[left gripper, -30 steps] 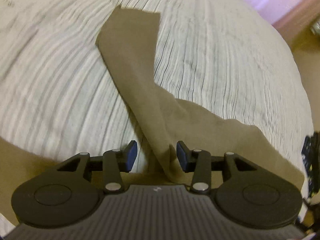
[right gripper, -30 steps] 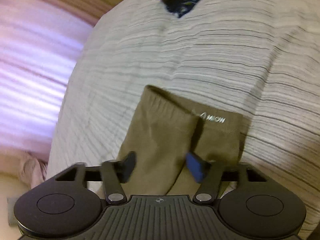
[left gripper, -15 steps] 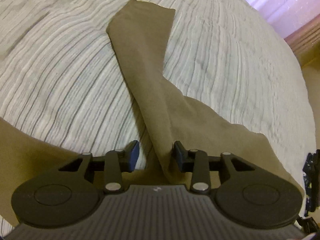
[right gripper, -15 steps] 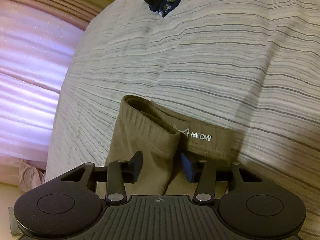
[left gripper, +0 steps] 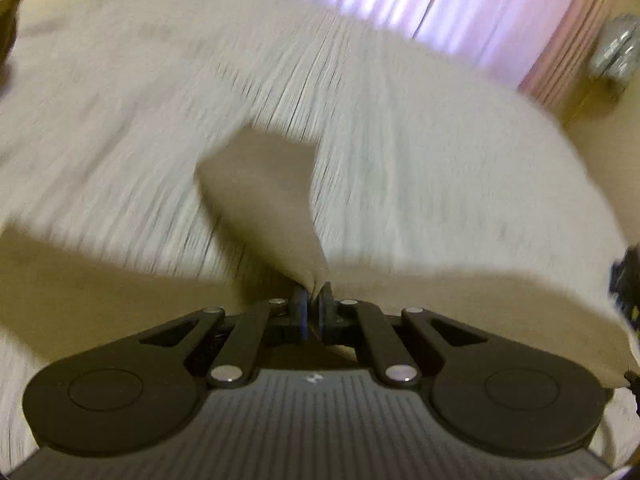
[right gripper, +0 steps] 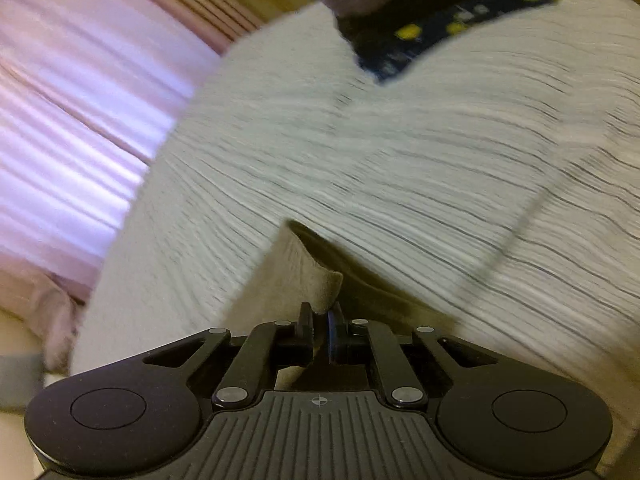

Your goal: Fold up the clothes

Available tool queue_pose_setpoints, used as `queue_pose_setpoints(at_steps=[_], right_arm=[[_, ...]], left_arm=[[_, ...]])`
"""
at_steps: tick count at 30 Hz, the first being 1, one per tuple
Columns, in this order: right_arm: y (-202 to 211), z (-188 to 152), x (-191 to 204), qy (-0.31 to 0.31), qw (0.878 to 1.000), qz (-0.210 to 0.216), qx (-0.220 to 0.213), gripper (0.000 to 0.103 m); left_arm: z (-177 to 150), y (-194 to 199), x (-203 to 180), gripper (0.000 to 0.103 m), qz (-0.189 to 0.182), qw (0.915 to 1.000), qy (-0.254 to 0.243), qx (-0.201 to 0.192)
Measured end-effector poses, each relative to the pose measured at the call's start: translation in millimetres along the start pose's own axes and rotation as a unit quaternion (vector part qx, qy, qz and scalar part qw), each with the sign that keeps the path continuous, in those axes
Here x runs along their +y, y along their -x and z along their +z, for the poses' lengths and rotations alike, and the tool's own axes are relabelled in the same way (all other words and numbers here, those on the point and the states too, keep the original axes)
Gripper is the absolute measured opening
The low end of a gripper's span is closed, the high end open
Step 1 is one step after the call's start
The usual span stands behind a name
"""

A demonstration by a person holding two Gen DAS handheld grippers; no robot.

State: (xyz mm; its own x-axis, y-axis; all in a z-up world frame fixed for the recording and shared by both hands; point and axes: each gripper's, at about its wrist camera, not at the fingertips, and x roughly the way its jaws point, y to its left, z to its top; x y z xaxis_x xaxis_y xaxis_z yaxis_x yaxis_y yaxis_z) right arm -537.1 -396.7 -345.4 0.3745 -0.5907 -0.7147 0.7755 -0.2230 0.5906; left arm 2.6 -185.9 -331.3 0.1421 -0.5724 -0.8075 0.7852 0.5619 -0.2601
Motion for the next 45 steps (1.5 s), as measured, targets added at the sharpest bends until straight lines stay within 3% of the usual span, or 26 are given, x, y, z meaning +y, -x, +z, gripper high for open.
queue_pose_setpoints(at_steps=[3, 12, 15, 17, 19, 21, 24, 27, 32, 33, 34, 39, 45], right_arm=[[-3.3, -3.8, -12.5, 0.000, 1.000, -0.021, 0.011, 0.005], [-3.0, -7.3, -20.2, 0.019, 0.999, -0.024, 0.015, 0.006], [-16.6, -10.7, -25.6, 0.022, 0.998, -0.045, 0.030, 0.006], [-22.4, -10.6, -23.6, 0.029, 0.997, -0.065, 0.040, 0.008], [-21.7, -9.6, -13.5, 0.061, 0.993, -0.092, 0.038, 0.052], [-12.3, -10.2, -0.6, 0.106, 0.987, -0.124, 0.012, 0.061], [4.0, -8.5, 16.3, 0.155, 0.976, -0.148, -0.021, 0.061], [12.0, -5.8, 33.2, 0.165, 0.980, -0.105, -0.026, 0.061], [-7.1, -27.3, 80.0, 0.208, 0.978, -0.031, 0.015, 0.056], [-14.9, -35.3, 90.9, 0.216, 0.976, -0.019, 0.027, 0.049], [-22.8, -43.3, 101.9, 0.224, 0.974, -0.007, 0.040, 0.048], [-63.7, -92.5, 160.2, 0.270, 0.959, 0.038, 0.083, 0.048], [-118.1, -155.7, 227.6, 0.271, 0.950, 0.078, 0.131, 0.048]], left_arm=[[-19.0, 0.2, 2.7, 0.003, 0.008, 0.9999, 0.008, -0.004], [-36.8, -6.7, 0.4, 0.004, 0.022, 0.9997, -0.003, -0.010], [-45.4, -14.9, -1.6, 0.010, 0.038, 0.9992, -0.011, 0.002], [-48.8, -16.5, -2.7, 0.020, 0.053, 0.9984, -0.015, 0.011], [-50.3, -10.7, -1.6, 0.026, 0.059, 0.9979, -0.020, 0.015], [-51.6, -2.6, 0.6, 0.029, 0.065, 0.9973, -0.025, 0.020], [-50.8, 11.3, 8.3, 0.030, 0.071, 0.9968, -0.025, 0.029], [-46.0, 23.7, 18.3, 0.029, 0.078, 0.9963, -0.023, 0.029], [-28.9, 22.9, 49.2, 0.021, 0.093, 0.9955, -0.007, 0.016], [-24.3, 19.8, 58.4, 0.021, 0.096, 0.9953, -0.001, 0.010], [-19.5, 16.1, 68.1, 0.021, 0.097, 0.9953, 0.005, 0.004], [6.8, -13.6, 122.0, 0.021, 0.103, 0.9944, 0.022, -0.008], [46.6, -29.0, 211.6, 0.023, 0.144, 0.9877, 0.059, -0.019]])
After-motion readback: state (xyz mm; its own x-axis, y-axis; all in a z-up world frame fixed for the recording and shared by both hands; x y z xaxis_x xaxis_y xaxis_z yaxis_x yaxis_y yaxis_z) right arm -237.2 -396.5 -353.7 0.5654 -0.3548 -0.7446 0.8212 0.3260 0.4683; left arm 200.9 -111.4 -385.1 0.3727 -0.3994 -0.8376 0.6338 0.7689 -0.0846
